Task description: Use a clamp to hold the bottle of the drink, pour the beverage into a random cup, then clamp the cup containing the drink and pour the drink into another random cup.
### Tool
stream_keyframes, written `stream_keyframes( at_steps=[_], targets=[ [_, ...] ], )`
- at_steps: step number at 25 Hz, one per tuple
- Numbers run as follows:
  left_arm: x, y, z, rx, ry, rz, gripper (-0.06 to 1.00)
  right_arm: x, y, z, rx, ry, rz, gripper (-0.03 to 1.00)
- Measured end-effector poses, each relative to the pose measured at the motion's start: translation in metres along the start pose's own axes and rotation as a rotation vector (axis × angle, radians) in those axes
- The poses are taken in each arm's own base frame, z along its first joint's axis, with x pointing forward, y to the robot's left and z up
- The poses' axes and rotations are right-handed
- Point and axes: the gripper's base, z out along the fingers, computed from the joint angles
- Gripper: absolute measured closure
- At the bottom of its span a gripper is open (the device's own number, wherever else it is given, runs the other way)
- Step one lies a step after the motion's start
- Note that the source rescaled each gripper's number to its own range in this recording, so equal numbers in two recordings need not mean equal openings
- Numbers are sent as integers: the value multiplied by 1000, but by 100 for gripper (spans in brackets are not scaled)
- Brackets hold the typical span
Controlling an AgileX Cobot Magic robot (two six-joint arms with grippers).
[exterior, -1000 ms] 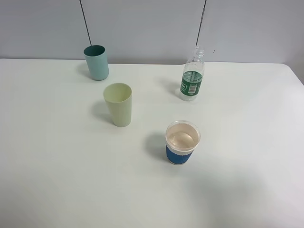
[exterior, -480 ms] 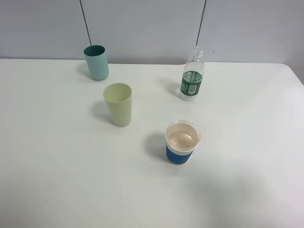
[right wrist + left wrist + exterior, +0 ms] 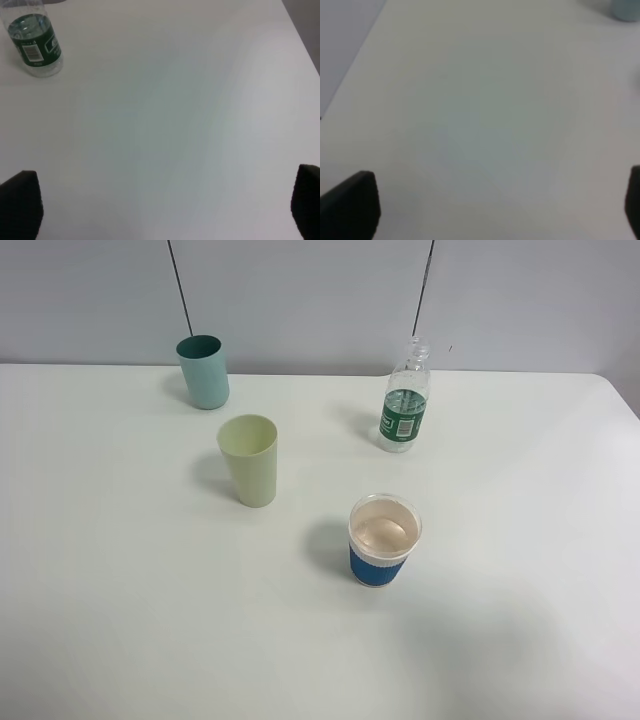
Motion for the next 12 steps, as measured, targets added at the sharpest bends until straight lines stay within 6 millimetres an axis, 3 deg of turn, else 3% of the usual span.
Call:
stream_keyframes(
  at_steps=[12],
  targets=[
    [-1, -1, 0, 36, -6, 22, -5, 0, 0, 0, 0, 0, 0, -3]
  ],
)
